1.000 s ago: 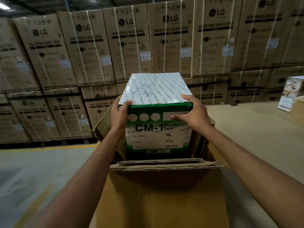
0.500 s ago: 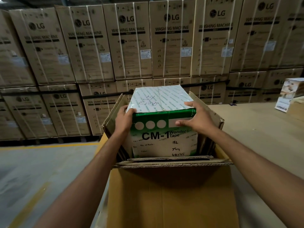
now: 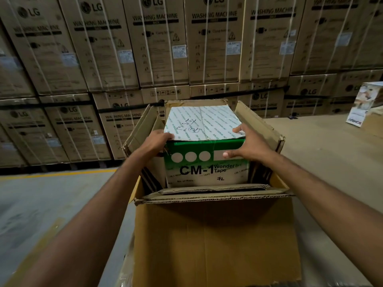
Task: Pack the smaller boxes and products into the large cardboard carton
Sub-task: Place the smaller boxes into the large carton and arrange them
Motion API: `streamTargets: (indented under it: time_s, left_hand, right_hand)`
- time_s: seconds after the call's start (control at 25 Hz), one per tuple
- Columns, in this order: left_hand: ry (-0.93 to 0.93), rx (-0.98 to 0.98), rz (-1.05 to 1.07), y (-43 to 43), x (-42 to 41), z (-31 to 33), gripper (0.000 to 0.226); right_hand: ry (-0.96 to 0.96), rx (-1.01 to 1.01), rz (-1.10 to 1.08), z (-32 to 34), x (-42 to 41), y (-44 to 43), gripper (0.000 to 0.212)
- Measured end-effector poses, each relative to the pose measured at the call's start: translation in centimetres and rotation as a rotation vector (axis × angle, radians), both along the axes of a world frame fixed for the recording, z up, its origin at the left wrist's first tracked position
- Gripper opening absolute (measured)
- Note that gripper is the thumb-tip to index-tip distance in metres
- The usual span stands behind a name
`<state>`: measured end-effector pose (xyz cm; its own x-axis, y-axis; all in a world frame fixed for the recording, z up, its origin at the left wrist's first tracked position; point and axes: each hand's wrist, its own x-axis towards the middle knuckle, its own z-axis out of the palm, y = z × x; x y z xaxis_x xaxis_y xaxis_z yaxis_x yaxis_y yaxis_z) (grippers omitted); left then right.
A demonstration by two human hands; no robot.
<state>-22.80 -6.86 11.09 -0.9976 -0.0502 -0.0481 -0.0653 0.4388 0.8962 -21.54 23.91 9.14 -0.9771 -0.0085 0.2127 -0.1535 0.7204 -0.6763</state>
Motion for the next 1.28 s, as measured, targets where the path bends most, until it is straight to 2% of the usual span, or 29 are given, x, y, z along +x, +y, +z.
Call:
streamTargets:
  time_s: [0.2, 0.4, 0.56, 0.68, 0.8, 0.88, 0.96, 1.12, 1.2, 1.28]
  left_hand:
    - [-0.064, -0.089, -0.093, -0.2, 0.3, -0.6, 0.039]
    - [-0.008, -0.276, -0.154, -0.1, 0.2, 0.6, 0.044]
    - [0.136, -0.514, -0.28, 0.8, 0.4, 1.8, 0.083]
    - [0.23, -0.641, -0.297, 0.8, 0.5, 1.9, 0.087]
    - [0.262, -0.666, -0.278, 0.4, 1.0, 1.9, 0.103]
    - [0.317, -0.691, -0.25, 0.4, 1.2, 1.9, 0.089]
    - [0.38, -0.713, -0.195, 0.1, 0.7, 1.8, 0.069]
    - [0.314, -0.574, -0.128, -1.0, -0.3, 1.9, 0.052]
    - [0.25, -0.505, -0.081, -1.4, -1.0, 2.6, 0.047]
    - [0.212, -0.4, -0.04, -1.3, -1.1, 3.6, 0.052]
  right_hand:
    - [-0.048, 0.112, -0.009, -0.9, -0.2, 0.2, 0.09]
    - [-0.116, 0.237, -0.047, 0.0, 0.8, -0.3, 0.095]
    - [0.013, 0.485, 0.019, 2.6, 0.1, -3.5, 0.072]
    - [-0.091, 0.388, 0.143, 3.0, -1.1, -5.2, 0.049]
    - [-0.171, 0.182, 0.138, 3.5, -2.4, -6.8, 0.042]
    - [-0.169, 0.171, 0.032, 4.1, -3.3, -7.7, 0.038]
    - [-0.166, 0.247, -0.01, 4.4, -4.1, -8.4, 0.028]
    - [-0.219, 0.209, -0.022, 4.9, -5.5, -9.9, 0.01]
    - [-0.247, 0.049, -0.051, 5.5, -5.9, -10.4, 0.008]
    - [-0.232, -0.25, -0.08, 6.3, -6.0, -10.7, 0.01]
